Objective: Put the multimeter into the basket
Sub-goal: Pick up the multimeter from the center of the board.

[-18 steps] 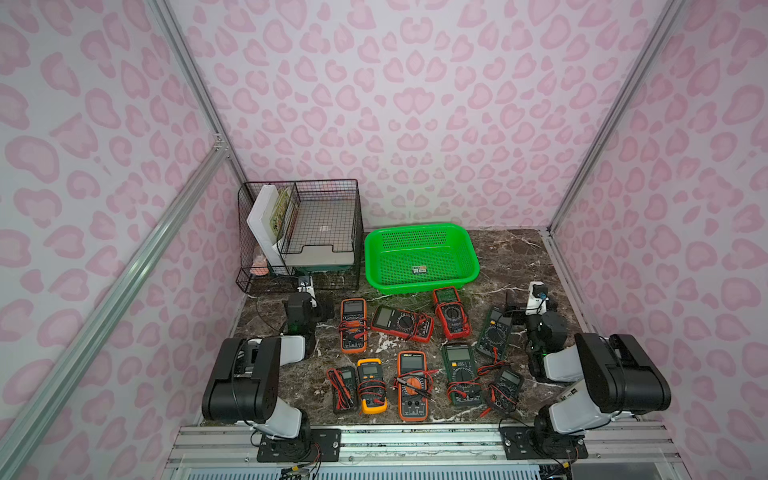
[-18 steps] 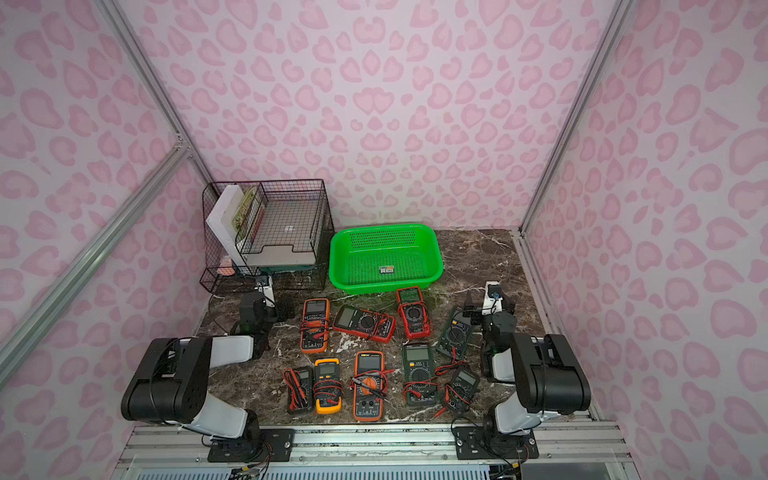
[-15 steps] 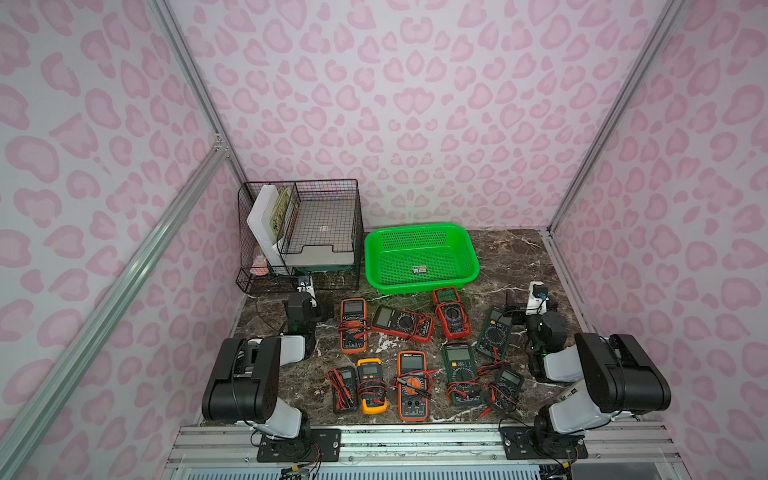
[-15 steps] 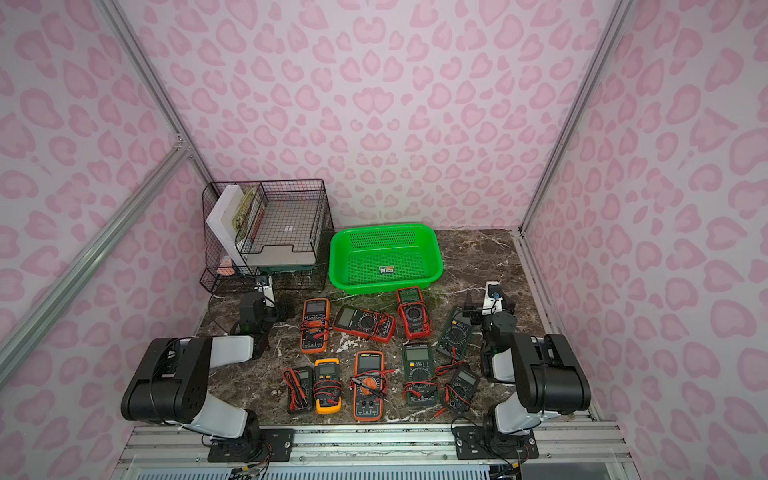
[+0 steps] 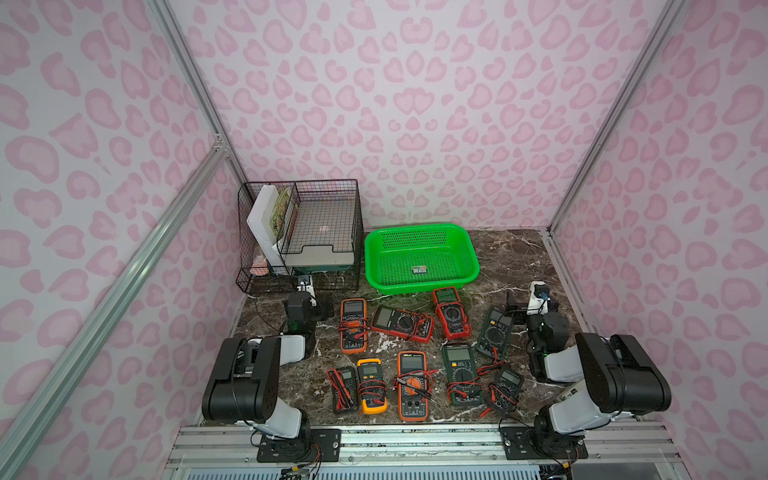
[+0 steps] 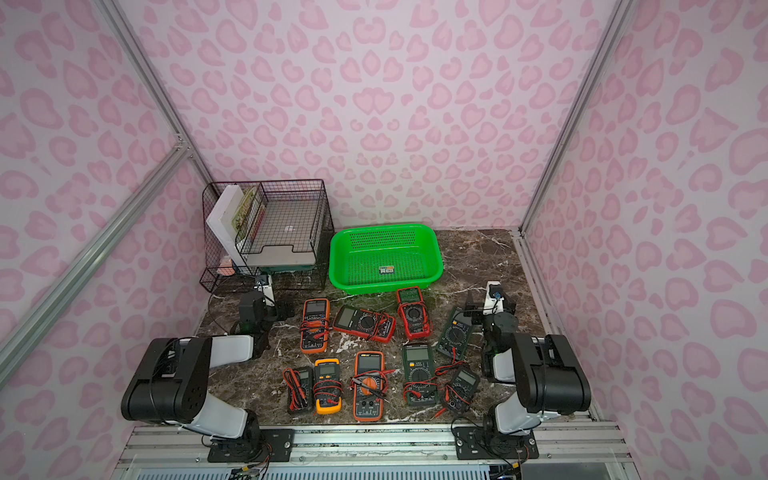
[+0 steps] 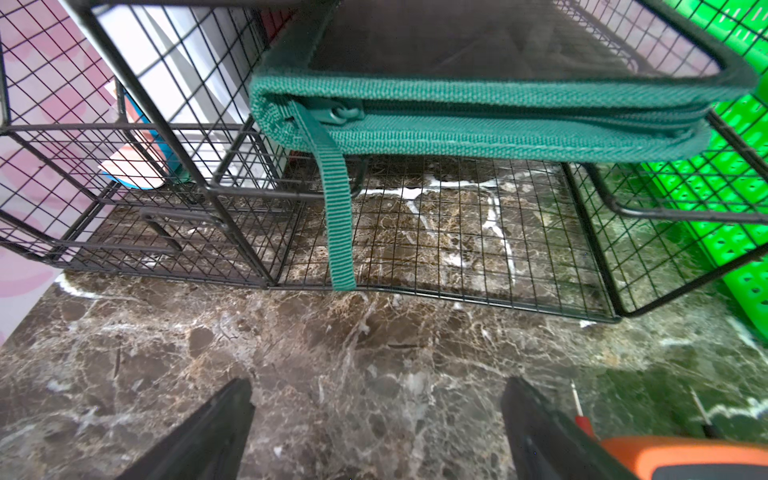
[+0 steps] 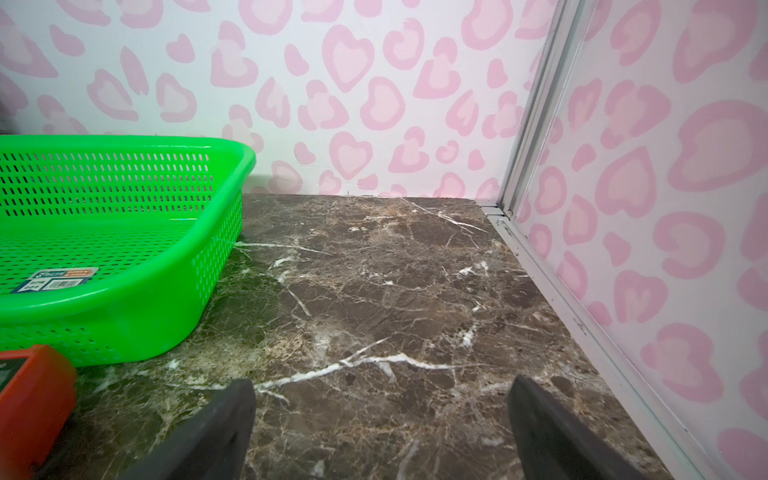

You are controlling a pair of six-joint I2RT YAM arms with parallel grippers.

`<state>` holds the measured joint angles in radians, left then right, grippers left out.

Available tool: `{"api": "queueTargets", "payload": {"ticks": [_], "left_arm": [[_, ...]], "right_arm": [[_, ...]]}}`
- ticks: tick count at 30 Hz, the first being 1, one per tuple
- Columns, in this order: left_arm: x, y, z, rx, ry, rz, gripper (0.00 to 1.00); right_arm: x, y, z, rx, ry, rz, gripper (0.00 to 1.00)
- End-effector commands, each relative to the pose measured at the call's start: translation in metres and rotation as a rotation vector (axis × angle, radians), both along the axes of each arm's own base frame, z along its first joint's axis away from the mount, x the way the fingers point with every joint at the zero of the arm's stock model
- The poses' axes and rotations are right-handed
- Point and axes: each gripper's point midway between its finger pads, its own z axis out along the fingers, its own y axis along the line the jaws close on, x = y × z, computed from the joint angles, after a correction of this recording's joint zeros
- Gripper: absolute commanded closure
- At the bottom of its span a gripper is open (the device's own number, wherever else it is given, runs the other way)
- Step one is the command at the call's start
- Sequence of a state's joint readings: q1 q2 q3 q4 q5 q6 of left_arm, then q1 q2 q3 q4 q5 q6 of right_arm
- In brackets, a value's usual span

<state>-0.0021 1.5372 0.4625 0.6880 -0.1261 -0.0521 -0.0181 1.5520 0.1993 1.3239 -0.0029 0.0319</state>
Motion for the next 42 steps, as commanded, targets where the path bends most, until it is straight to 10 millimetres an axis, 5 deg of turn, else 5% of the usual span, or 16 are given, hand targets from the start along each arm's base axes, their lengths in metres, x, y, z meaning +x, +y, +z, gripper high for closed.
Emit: {"api": "queueTargets", "payload": {"ticks": [1,5,12,16,20,28,37,42], "left_arm": [[0.009,-0.004,0.019,0.039,-0.055,-0.042,0.06],[0.006,0.0,0.036,0.001,0.082,0.004,0.07],[-0.027,-0.005,0.069,-0.128,0.161,0.116,0.07],[-0.056,-0.023,0.094,-0.245,0.214,0.147,0.07],[-0.093,-0.044,0.11,-0.359,0.305,0.158,0.07],[-0.149,-0.066,0.146,-0.449,0.387,0.119,0.06],[-0.15,-0.082,0.162,-0.463,0.435,0.028,0.02],[-0.139,-0.096,0.156,-0.476,0.495,-0.01,0.02]], "right_arm": [[0.002,-0.015,0.02,0.032,-0.036,-0.091,0.0],[0.005,-0.025,0.036,0.076,0.001,-0.157,0.0],[-0.004,-0.068,0.051,0.605,0.08,-0.452,0.0],[0.007,-0.041,0.068,0.775,0.102,-0.196,0.0],[0.018,0.002,0.077,0.72,0.211,-0.073,0.0],[-0.008,0.078,0.054,0.607,0.484,0.022,0.02],[-0.02,0.137,0.05,0.362,0.778,0.162,0.03],[-0.022,0.158,0.025,0.227,0.966,0.225,0.02]]}}
